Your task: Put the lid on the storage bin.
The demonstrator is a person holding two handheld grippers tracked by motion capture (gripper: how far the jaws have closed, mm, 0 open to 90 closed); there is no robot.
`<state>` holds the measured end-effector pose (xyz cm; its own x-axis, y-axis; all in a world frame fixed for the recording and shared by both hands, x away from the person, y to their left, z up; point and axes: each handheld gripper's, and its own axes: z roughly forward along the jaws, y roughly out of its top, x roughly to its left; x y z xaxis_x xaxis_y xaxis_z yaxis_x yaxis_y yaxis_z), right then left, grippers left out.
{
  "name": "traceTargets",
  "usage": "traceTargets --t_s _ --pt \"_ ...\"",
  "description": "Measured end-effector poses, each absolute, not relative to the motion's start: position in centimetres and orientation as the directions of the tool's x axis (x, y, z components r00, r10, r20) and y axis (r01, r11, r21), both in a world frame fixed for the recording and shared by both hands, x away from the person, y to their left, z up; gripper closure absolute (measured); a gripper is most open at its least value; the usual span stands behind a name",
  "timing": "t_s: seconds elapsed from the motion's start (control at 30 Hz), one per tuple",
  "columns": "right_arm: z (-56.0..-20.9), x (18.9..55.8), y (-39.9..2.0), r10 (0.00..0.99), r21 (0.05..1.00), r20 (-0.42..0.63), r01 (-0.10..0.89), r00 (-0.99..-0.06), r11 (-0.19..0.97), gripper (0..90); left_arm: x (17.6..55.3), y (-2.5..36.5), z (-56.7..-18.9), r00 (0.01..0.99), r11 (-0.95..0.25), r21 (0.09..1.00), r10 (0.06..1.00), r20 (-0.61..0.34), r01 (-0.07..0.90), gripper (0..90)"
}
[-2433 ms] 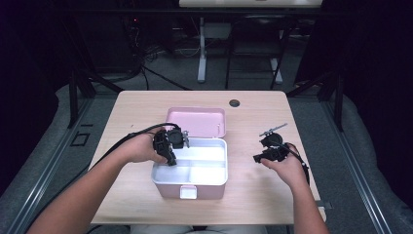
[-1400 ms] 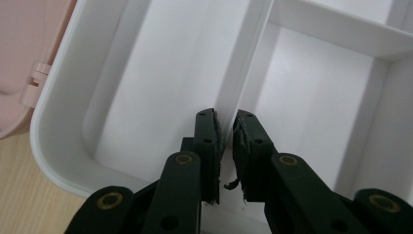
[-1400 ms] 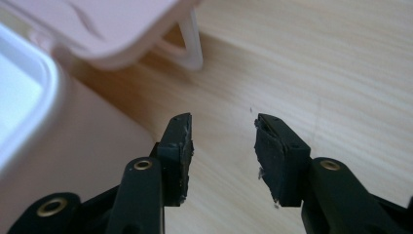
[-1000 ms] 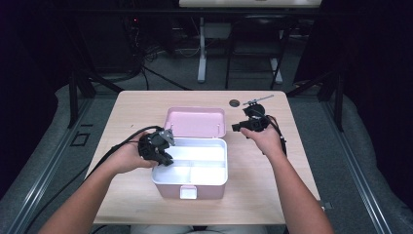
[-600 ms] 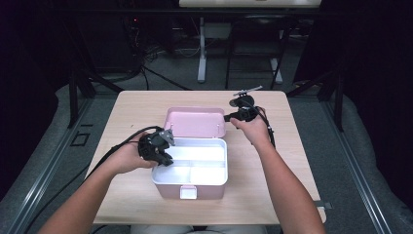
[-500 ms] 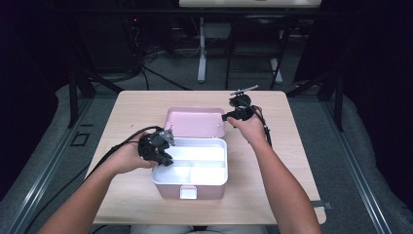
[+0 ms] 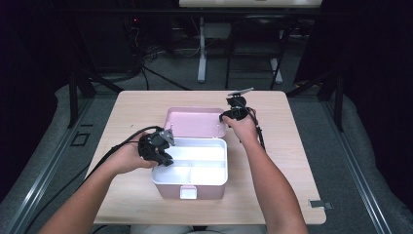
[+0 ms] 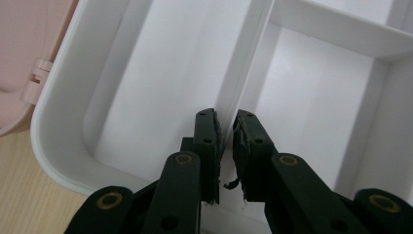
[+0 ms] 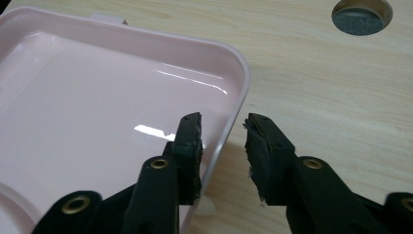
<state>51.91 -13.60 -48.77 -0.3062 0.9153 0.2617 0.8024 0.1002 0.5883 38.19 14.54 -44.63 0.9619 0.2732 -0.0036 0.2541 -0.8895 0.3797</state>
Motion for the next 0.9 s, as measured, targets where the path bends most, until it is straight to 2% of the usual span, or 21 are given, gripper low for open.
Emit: traceTargets --t_s 0.1,0.43,0.9 --pt "-48.7 51.9 -13.3 0.919 0.579 0.257 0.809 -0.299 0.102 72.6 38.2 14.5 -44.6 0.961 -0.889 0.380 0.275 -0.007 0.257 80.1" --pt "-47.6 51.4 -13.3 0.925 0.589 0.275 0.806 -0.263 0.054 79.2 38.2 14.5 -44.7 0.960 -0.885 0.383 0.281 -0.013 0.264 80.1" --pt "-43.9 48.7 -13.5 0.919 0.716 0.266 0.698 -0.291 0.013 85.0 38.2 14.5 -44.7 0.960 -0.886 0.382 0.280 -0.012 0.263 80.2"
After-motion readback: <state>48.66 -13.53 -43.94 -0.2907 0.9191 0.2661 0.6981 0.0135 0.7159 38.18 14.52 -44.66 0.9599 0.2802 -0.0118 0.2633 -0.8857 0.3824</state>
